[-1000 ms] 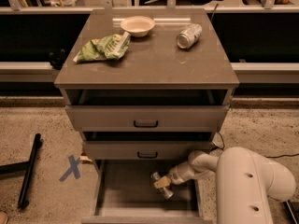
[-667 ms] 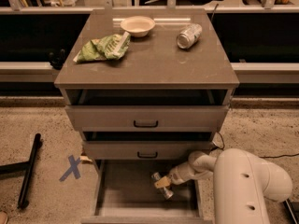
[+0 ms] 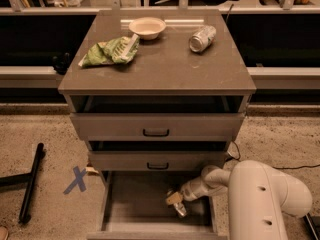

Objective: Place redbull can into bottom drawer

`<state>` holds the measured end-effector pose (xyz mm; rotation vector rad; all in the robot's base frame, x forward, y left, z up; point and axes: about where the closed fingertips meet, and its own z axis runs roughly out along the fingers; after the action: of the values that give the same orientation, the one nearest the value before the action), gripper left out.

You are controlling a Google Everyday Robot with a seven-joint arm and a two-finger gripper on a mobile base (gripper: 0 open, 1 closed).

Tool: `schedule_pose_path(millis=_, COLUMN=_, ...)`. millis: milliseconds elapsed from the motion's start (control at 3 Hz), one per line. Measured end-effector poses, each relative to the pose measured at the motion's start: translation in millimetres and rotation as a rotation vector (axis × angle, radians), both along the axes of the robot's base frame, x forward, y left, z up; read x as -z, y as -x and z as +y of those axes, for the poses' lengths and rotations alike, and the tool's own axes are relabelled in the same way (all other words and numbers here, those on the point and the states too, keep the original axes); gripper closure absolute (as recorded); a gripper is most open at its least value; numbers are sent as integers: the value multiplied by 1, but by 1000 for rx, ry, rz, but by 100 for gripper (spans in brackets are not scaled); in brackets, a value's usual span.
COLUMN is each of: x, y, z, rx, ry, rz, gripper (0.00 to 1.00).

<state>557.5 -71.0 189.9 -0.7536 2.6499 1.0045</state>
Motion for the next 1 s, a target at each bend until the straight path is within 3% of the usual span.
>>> schedule_pose_path(millis=333, x=5, y=4, z=3, rx=-2, ry=-3, rz=12, gripper=0)
schedule_pose_path(millis=667, x=4, y=7, z=0, rx=6, ry=-5, rz=10, gripper=0)
schedule_pose_path(millis=1000, x=-12, y=11, z=-12, rx=26, ry=-2, rz=-25, gripper=0)
